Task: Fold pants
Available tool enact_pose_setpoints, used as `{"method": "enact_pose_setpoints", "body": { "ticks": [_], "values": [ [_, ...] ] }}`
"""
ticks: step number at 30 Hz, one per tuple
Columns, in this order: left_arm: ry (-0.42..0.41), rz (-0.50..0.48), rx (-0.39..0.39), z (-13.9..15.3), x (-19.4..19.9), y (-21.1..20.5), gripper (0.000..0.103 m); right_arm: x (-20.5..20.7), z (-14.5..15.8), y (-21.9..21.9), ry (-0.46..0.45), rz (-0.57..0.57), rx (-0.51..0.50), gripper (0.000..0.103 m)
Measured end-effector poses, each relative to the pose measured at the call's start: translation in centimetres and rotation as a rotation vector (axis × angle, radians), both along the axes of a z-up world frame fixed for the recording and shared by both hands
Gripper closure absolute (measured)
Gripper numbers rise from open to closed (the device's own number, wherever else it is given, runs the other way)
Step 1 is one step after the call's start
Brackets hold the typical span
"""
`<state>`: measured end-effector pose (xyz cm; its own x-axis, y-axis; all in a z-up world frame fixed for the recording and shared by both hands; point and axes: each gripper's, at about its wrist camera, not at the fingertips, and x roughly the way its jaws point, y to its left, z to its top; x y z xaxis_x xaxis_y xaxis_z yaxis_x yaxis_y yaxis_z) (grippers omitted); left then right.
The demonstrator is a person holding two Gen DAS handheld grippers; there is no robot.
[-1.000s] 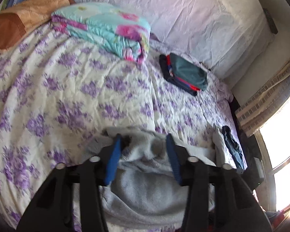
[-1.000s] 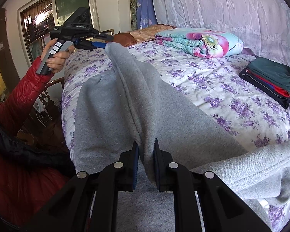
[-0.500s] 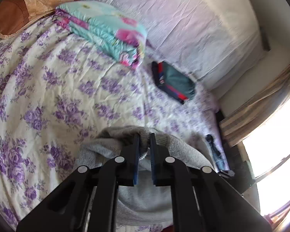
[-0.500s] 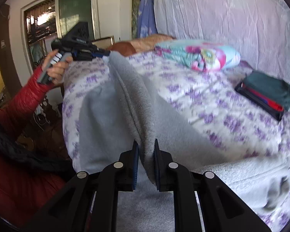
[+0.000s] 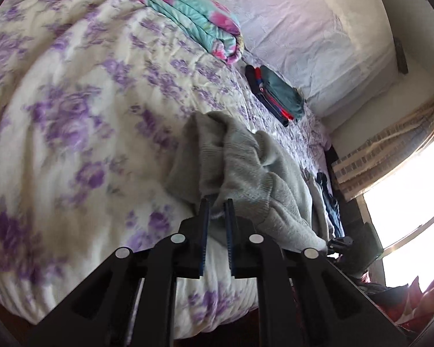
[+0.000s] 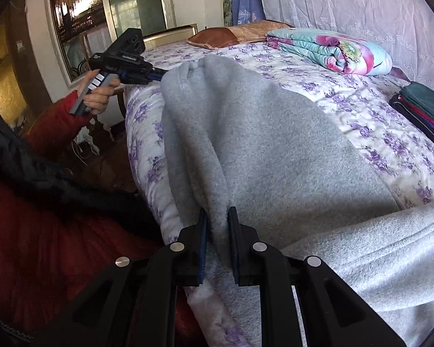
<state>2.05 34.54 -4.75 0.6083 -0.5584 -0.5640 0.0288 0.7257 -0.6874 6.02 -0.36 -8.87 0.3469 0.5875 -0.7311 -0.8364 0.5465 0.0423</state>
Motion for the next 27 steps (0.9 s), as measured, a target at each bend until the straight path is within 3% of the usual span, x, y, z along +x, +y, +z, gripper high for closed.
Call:
{"method": "enact_pose_setpoints", "body": {
  "ticks": [2,4,8,10,12,14,16,19,23,27],
  "values": [
    [-0.008,0.06,0.06,0.9,-1.0,0.5,0.096,0.0,-0.4,0.1,-0.002,-0.002,-0.014,0.088],
    [-0.045,0.075,0.059,2.5,-1.8,0.2,0.096,-0.2,-0.8,0.4,-0.01,-0.006,-0.025,0.088],
    [-0.183,-0.003,0.153,8.0,-1.8,-4.8,0.096,-0.3,-1.2,0.5,-0.013,-0.018,-0.029,0.088],
    [-0.21,-0.072,0.172,9.2,-0.7,-7.9,0.087,-0.4,-1.3,0.5,-0.02,-0.024,-0.028,0.088],
    [-0.191,-0.122,0.208,9.0,0.8,-10.7,0.064,-0.5,-1.4,0.4,-0.023,-0.032,-0.018,0.087],
    [-0.117,-0.155,0.295,6.7,2.4,-13.0,0.064,-0.6,-1.6,0.2,-0.024,-0.037,-0.001,0.086],
    [0.002,-0.162,0.307,2.7,3.7,-13.2,0.067,-0.5,-1.8,-0.1,-0.013,-0.044,0.02,0.086],
    [-0.021,-0.147,0.196,0.1,2.0,-11.3,0.077,-0.3,-2.0,-0.4,0.0,-0.051,0.045,0.086],
    [-0.007,-0.078,0.109,-0.3,-0.5,-9.0,0.096,-0.4,-2.1,-0.4,-0.006,-0.059,0.052,0.086],
    [-0.094,-0.055,0.217,2.7,-1.5,-10.3,0.093,-0.2,-2.2,-0.6,0.01,-0.07,0.072,0.085]
  ]
}}
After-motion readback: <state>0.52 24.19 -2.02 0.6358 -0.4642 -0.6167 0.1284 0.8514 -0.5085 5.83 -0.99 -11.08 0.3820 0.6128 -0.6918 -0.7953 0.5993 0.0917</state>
